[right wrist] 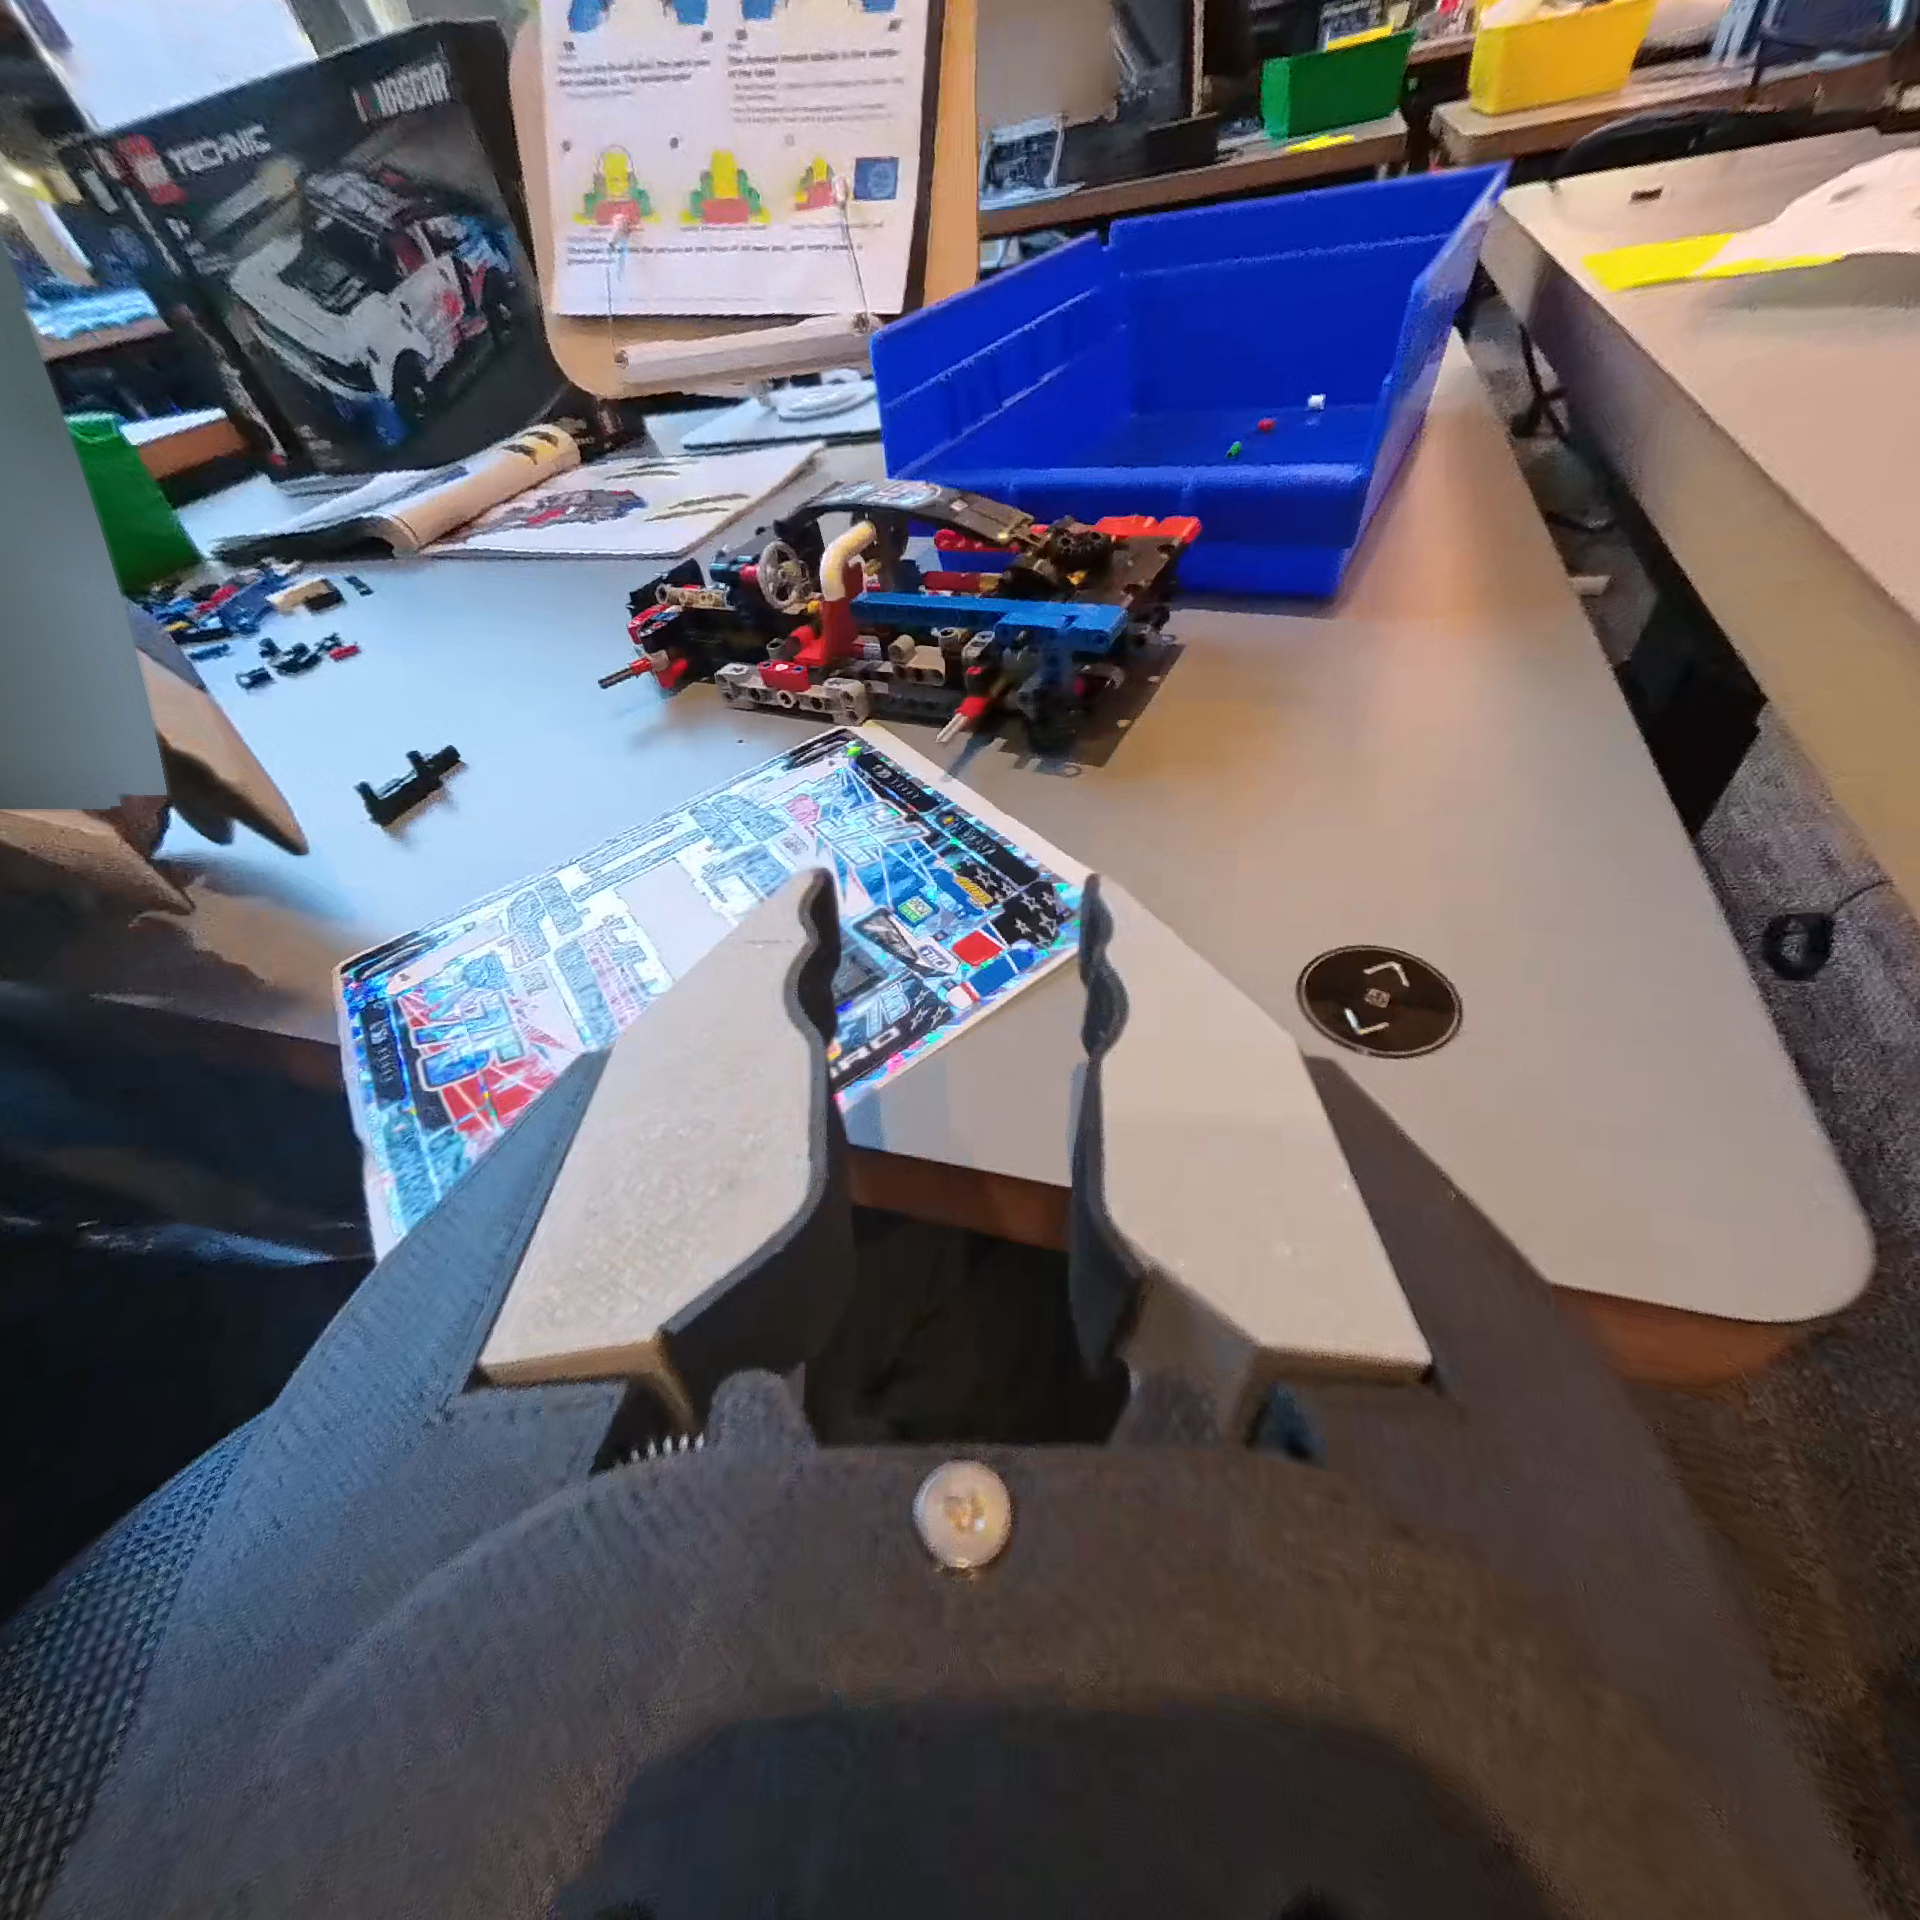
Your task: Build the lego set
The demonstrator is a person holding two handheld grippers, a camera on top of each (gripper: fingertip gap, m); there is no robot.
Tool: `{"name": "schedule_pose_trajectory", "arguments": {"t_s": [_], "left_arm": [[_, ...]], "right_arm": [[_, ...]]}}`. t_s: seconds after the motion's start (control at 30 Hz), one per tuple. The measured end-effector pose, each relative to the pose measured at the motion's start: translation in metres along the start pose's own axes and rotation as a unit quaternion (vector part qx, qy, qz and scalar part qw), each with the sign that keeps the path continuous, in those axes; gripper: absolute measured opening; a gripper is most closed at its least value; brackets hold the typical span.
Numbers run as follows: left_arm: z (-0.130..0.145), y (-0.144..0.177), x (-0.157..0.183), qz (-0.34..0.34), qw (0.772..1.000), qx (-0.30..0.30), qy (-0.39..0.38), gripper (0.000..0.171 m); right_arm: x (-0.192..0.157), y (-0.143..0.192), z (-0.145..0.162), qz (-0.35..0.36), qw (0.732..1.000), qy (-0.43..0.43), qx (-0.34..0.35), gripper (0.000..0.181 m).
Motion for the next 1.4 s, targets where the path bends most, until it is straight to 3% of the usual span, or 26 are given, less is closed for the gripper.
{"name": "schedule_pose_trajectory", "arguments": {"t_s": [0.57, 0.9, 1.17, 1.33, 1.4], "left_arm": [[0.000, -0.003, 0.000, 0.006, 1.000, -0.008, -0.010, 0.023], [-0.009, -0.010, -0.008, -0.010, 1.000, -0.001, -0.017, 0.023], [-0.017, -0.040, -0.008, 0.023, 0.999, -0.030, -0.002, 0.029], [0.001, -0.053, -0.005, 0.036, 0.994, -0.103, 0.007, 0.030], [0.000, -0.055, 0.001, 0.038, 0.993, -0.109, -0.008, 0.029]], "right_arm": [[0.009, 0.010, 0.021, -0.007, 0.998, -0.038, -0.042, 0.043], [-0.009, 0.017, 0.044, -0.012, 0.991, -0.063, -0.120, 0.035], [-0.046, 0.014, 0.063, -0.113, 0.953, -0.226, -0.169, 0.035], [-0.058, 0.014, 0.050, -0.175, 0.923, -0.314, -0.139, 0.000], [-0.063, 0.021, 0.038, -0.200, 0.918, -0.321, -0.114, 0.000]]}}
Point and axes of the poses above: each gripper's, where its closed fingertips meet, y back along the fingers, z out of its underside, x = y × z across the jaws, the point moved 2 cm from there along y, back along the fingers, and after that the axes turned 14 degrees about z, right-handed, at the moved point
